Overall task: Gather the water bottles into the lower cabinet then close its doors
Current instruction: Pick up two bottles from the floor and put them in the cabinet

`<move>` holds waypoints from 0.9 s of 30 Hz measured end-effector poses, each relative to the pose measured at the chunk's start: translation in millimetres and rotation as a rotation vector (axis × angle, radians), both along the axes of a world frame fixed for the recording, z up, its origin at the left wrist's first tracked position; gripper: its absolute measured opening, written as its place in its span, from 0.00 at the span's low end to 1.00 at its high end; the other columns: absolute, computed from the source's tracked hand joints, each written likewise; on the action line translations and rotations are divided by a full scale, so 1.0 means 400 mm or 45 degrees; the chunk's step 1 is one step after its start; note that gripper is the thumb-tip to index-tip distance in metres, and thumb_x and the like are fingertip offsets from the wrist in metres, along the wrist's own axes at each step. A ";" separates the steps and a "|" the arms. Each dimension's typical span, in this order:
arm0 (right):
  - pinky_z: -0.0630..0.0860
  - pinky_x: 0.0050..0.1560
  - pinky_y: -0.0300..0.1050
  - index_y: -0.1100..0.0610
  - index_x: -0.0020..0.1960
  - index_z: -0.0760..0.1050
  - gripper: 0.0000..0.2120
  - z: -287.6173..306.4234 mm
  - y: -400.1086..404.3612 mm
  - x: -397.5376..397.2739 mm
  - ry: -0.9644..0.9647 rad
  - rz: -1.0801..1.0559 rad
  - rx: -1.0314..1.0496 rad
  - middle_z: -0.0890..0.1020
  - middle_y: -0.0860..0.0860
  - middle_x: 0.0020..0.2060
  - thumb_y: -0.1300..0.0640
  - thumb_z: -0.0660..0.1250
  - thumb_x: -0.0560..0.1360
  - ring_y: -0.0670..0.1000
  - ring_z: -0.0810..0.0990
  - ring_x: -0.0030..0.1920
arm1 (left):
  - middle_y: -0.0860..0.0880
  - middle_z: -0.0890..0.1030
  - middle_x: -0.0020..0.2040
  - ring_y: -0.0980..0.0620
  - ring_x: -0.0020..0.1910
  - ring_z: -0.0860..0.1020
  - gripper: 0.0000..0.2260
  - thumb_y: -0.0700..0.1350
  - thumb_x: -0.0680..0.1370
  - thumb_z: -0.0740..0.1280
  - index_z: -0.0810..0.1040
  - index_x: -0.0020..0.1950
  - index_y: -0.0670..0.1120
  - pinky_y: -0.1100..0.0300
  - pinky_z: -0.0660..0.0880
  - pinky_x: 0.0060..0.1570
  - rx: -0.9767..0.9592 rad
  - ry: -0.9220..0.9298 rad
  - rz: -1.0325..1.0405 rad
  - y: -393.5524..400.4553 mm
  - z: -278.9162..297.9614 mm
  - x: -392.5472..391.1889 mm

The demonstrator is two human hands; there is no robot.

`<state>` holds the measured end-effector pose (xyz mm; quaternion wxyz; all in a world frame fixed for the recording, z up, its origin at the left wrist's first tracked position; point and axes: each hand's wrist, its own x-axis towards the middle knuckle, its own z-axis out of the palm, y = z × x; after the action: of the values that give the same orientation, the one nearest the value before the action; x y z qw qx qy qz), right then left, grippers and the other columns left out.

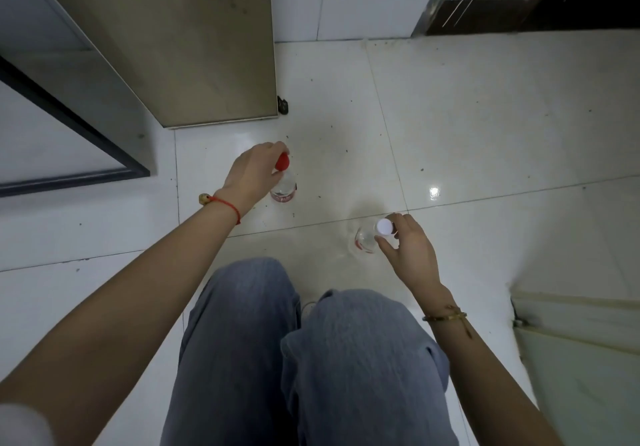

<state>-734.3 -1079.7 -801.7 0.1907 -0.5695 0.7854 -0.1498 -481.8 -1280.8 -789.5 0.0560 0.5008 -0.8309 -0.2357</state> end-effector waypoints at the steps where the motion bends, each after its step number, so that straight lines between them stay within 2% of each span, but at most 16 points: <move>1: 0.71 0.36 0.42 0.53 0.56 0.73 0.11 0.006 -0.005 0.003 -0.006 0.000 -0.017 0.76 0.48 0.46 0.54 0.69 0.75 0.51 0.76 0.45 | 0.42 0.80 0.53 0.42 0.51 0.77 0.14 0.39 0.77 0.68 0.73 0.62 0.43 0.52 0.74 0.47 0.009 -0.003 0.012 0.001 -0.001 -0.001; 5: 0.73 0.35 0.44 0.52 0.55 0.73 0.11 0.069 -0.052 0.025 -0.029 0.011 -0.116 0.75 0.47 0.46 0.54 0.69 0.74 0.50 0.75 0.44 | 0.42 0.80 0.48 0.42 0.46 0.78 0.12 0.38 0.76 0.68 0.73 0.58 0.42 0.54 0.74 0.43 0.031 0.030 0.085 0.023 0.020 0.020; 9: 0.73 0.35 0.43 0.54 0.57 0.73 0.13 0.228 -0.096 0.066 -0.026 0.110 -0.163 0.75 0.47 0.47 0.53 0.69 0.75 0.49 0.74 0.45 | 0.43 0.81 0.48 0.43 0.45 0.78 0.14 0.40 0.75 0.69 0.74 0.59 0.43 0.53 0.75 0.43 0.005 0.116 0.233 0.065 0.162 0.082; 12: 0.73 0.37 0.42 0.54 0.58 0.73 0.14 0.408 -0.131 0.116 -0.036 0.191 -0.191 0.75 0.47 0.48 0.53 0.70 0.75 0.49 0.74 0.46 | 0.42 0.81 0.47 0.43 0.44 0.78 0.14 0.41 0.74 0.70 0.75 0.59 0.43 0.53 0.76 0.43 -0.036 0.136 0.321 0.107 0.349 0.141; 17: 0.77 0.41 0.41 0.53 0.59 0.73 0.16 0.776 -0.201 0.240 -0.089 0.422 -0.216 0.76 0.49 0.54 0.54 0.72 0.73 0.49 0.76 0.50 | 0.43 0.82 0.45 0.43 0.42 0.79 0.14 0.40 0.72 0.73 0.77 0.57 0.43 0.51 0.79 0.42 -0.119 0.145 0.514 0.212 0.742 0.262; 22: 0.73 0.43 0.38 0.54 0.60 0.73 0.15 1.128 -0.243 0.403 -0.208 0.717 -0.191 0.78 0.49 0.55 0.54 0.70 0.74 0.49 0.76 0.51 | 0.46 0.78 0.42 0.46 0.40 0.75 0.13 0.42 0.73 0.71 0.77 0.57 0.45 0.57 0.69 0.38 -0.116 0.116 0.844 0.325 1.135 0.394; 27: 0.67 0.46 0.33 0.53 0.59 0.73 0.13 1.414 -0.276 0.583 -0.326 0.999 -0.118 0.77 0.47 0.53 0.54 0.69 0.76 0.44 0.73 0.51 | 0.46 0.78 0.43 0.47 0.38 0.74 0.12 0.44 0.74 0.71 0.77 0.56 0.45 0.58 0.67 0.38 -0.164 0.100 1.100 0.439 1.436 0.523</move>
<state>-501.3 -1189.9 -236.0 0.3037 -0.8104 0.4711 -0.1708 -272.4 -1105.1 -215.0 0.2122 0.7885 -0.5555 -0.1572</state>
